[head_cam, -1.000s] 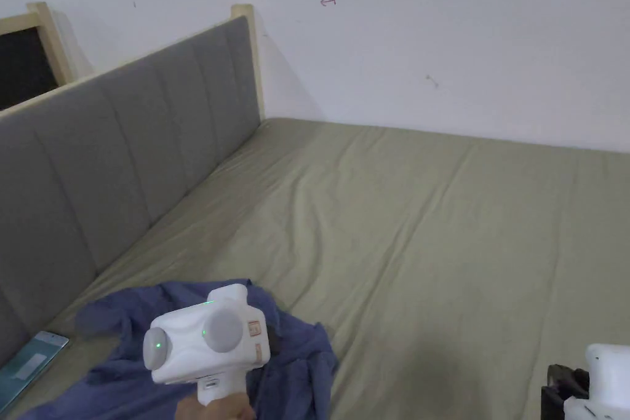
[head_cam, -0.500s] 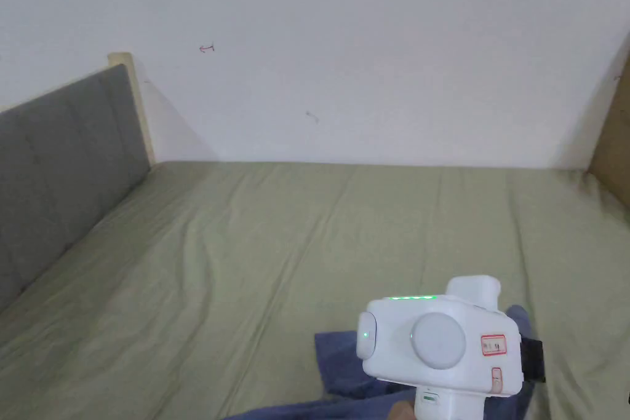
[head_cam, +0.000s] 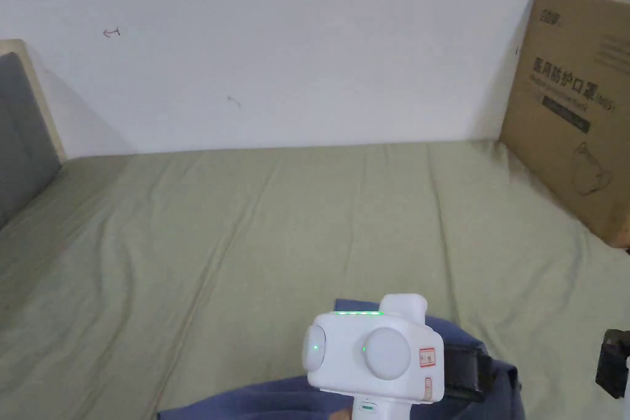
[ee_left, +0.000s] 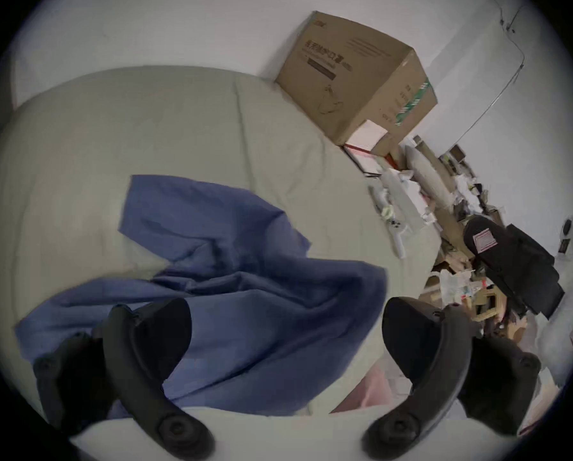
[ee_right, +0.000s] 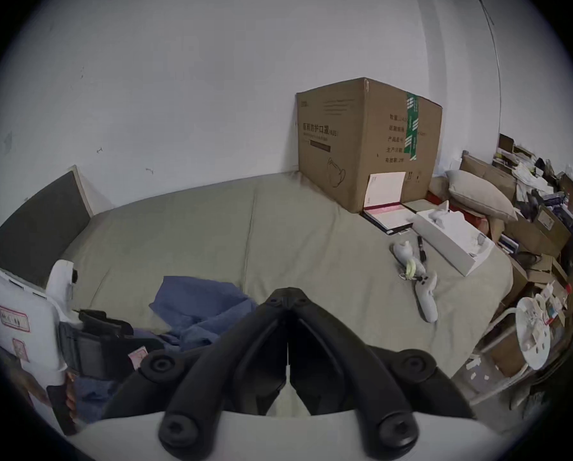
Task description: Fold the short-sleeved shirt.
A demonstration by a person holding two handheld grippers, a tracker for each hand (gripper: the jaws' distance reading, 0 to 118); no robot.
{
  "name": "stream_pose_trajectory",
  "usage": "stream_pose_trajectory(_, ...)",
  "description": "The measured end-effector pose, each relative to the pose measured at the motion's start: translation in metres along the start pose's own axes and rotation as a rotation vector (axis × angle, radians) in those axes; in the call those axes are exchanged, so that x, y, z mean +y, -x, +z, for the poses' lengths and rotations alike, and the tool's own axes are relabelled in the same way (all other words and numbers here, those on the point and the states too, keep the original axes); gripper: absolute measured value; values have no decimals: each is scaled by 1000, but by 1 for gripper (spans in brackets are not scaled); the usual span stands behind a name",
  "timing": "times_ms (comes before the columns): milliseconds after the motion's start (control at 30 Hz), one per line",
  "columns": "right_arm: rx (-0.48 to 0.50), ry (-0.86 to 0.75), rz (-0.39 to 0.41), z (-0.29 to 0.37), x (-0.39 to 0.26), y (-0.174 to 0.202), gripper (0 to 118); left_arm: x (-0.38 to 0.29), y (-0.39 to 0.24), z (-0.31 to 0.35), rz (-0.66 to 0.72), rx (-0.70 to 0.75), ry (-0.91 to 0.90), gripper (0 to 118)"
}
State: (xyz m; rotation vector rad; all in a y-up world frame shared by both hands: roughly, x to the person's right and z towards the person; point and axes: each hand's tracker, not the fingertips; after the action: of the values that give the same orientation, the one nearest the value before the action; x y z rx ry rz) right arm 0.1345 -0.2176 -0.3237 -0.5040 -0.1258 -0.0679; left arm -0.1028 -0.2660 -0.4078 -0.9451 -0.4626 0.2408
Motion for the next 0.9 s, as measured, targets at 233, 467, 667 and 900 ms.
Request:
stream_pose_trajectory(233,79,27,59,-4,-4,30,0,-29,62,37,68,173,-27,4)
stream_pose_trajectory(467,122,53,117,-8,-9,59,0,-81,138,66,236,317,-8,0)
stream_pose_trajectory(667,158,44,134,-12,-3,76,0,-69,191,106,333,435,-101,6)
stream_pose_trajectory(900,184,66,165,-19,-10,90,0,-63,246,92,392,512,-28,97)
